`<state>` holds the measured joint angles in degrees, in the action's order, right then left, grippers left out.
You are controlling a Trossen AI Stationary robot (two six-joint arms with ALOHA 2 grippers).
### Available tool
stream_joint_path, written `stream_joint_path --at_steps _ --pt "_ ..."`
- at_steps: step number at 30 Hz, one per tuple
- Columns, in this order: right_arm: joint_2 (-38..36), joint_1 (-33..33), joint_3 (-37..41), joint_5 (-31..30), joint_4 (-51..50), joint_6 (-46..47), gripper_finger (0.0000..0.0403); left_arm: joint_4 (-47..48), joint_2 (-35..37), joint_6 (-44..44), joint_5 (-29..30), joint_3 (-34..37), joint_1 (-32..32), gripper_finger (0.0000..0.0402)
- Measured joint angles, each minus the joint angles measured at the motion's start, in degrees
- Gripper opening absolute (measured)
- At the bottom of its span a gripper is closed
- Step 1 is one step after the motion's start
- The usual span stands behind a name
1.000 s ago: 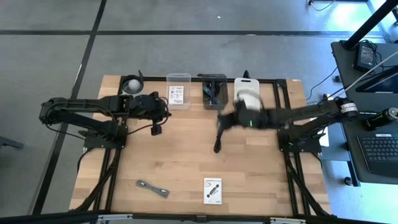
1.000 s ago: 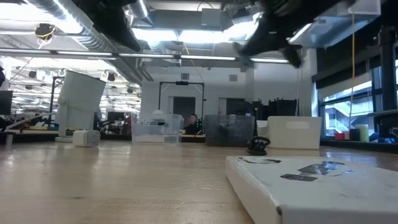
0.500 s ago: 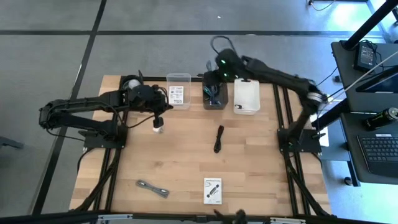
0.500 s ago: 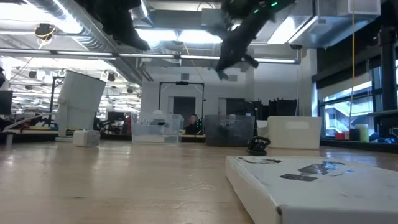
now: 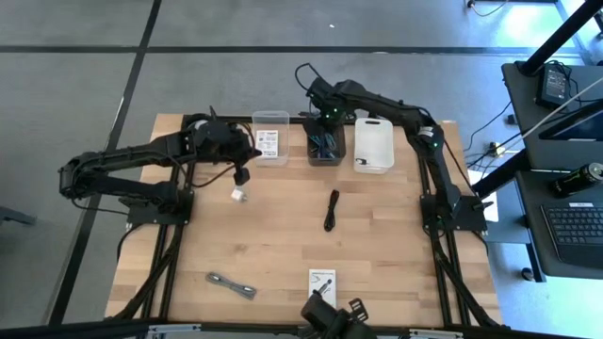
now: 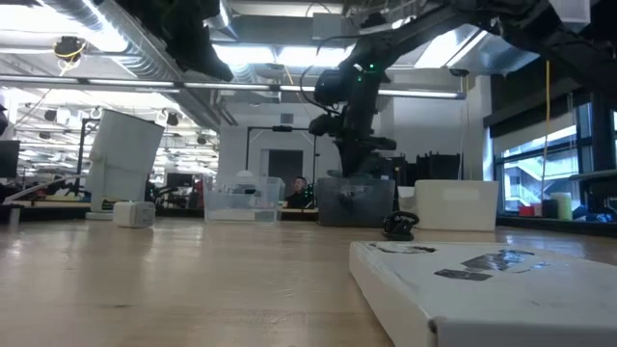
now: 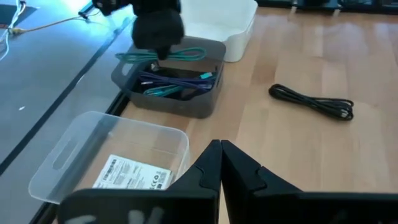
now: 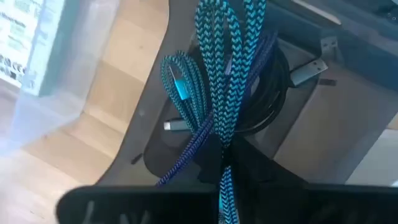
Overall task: Pick and place items into bin
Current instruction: Put the blue charger cable into the black bin, then put the black charger cable into the black bin
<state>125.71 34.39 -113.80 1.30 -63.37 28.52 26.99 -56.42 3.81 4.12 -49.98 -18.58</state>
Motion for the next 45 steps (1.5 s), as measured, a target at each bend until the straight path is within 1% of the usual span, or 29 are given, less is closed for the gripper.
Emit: stream_joint_path --at_steps 3,10,16,20,25,28,31,34,39,42,45 --pt "0.0 0.0 0.4 0.0 0.0 -0.4 0.0035 -0.1 0.0 0.3 0.0 0.0 -0.4 0.0002" --pt "0.0 0.0 0.4 -0.1 -1.4 -0.3 0.0089 -0.2 0.0 -0.1 0.0 0.0 -0.3 0.0001" --pt "0.0 0.0 0.4 -0.1 -1.3 -1.1 0.0121 0.1 0.0 -1.0 -1.4 0.0 -0.2 0.0001" --pt "0.0 0.0 0.4 -0.1 -1.3 -1.8 0.0132 0.2 0.0 -1.1 -1.4 0.0 -0.2 0.0002" --pt "-0.1 0.0 0.4 -0.1 -1.3 -2.3 0.0134 0.2 0.0 -1.1 -1.0 0.0 -0.2 0.0001" --pt "-1.7 -0.1 0.5 -0.2 -1.8 -3.6 0.0134 -0.6 0.9 -2.0 0.2 0.7 -0.2 0.0002" --pt "-5.4 -0.4 0.5 -0.7 -1.5 -3.5 0.0134 -4.4 3.9 -4.0 0.8 5.2 -0.2 0.0001" --pt "-10.0 -1.6 0.6 -2.4 -1.6 -3.3 0.0134 -8.6 8.5 -6.3 0.7 11.2 -0.2 0.0001" --pt "-17.4 -7.1 0.7 -5.2 -2.8 -3.3 0.0134 -14.5 16.9 -6.7 -1.1 19.9 -0.2 0.0001" --pt "-20.5 -12.1 0.7 -9.5 -3.1 -1.8 0.0134 -19.2 21.7 -7.7 -1.5 23.7 0.0 0.0001" --pt "-21.8 -17.7 0.7 -16.2 -4.6 1.2 0.0134 -21.4 25.4 -8.0 -1.6 26.1 1.1 0.0001"
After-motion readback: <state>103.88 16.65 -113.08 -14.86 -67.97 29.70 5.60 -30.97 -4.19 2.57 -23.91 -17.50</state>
